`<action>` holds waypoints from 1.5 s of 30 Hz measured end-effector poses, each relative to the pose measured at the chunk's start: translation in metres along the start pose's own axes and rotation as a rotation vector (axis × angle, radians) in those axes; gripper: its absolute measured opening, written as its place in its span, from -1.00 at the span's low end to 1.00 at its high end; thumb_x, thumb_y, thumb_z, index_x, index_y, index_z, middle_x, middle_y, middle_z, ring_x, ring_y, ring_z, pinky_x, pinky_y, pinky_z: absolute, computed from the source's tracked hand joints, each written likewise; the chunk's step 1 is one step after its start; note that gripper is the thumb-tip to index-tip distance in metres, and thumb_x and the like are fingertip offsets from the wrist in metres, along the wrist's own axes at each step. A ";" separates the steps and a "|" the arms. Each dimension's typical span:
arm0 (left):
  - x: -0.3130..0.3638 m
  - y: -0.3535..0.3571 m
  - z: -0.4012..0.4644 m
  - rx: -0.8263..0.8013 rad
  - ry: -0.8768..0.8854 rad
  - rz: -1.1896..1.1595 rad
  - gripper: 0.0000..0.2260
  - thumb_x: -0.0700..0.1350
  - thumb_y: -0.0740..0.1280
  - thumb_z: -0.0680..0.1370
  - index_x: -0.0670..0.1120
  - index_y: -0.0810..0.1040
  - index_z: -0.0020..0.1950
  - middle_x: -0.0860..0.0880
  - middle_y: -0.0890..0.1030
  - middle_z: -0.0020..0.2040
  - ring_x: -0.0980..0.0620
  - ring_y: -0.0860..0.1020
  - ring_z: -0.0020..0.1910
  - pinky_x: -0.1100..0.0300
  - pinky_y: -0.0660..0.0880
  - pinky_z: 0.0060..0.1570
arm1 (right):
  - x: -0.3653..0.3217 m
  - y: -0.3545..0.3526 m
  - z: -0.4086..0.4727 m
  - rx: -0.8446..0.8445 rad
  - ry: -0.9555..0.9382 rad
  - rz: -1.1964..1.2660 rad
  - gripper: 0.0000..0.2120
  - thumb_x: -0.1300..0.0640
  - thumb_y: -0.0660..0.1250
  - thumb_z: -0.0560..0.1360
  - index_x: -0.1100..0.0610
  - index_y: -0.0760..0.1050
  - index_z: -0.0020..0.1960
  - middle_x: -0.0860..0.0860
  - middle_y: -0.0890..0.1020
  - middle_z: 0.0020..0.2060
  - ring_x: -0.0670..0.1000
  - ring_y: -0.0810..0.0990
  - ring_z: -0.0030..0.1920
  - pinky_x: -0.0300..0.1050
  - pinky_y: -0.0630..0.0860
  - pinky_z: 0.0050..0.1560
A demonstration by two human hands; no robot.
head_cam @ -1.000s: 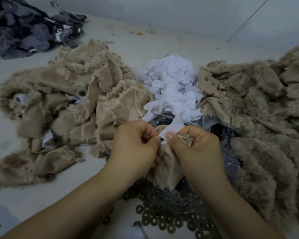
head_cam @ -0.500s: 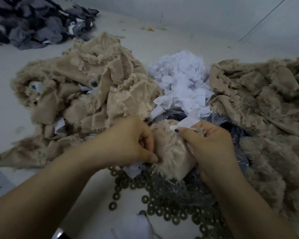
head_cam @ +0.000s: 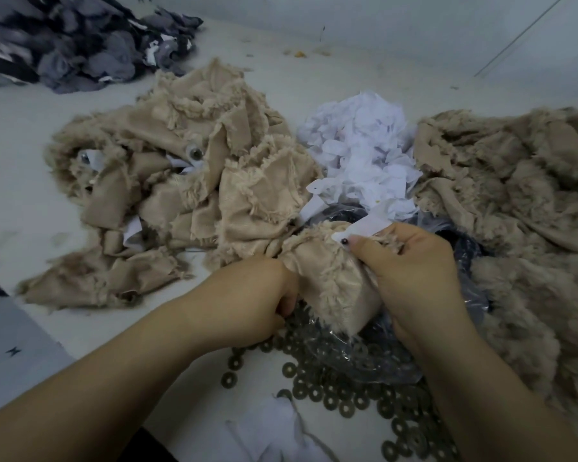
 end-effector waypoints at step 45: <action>0.029 -0.022 0.017 0.887 0.177 -0.333 -0.91 -0.32 0.45 0.46 -0.14 0.65 -0.19 0.03 0.60 -0.25 0.14 0.54 -0.25 0.27 0.48 -0.22 | -0.005 -0.002 -0.002 -0.018 -0.125 -0.203 -0.73 0.11 0.55 0.39 0.23 0.56 -0.34 0.16 0.58 -0.49 0.11 0.49 -0.51 0.00 0.49 -0.51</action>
Point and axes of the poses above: each hand's wrist, its own z-axis towards the middle knuckle, its own y-axis out of the palm, x = y × z, the point moved 1 cm from there along z, towards the middle knuckle
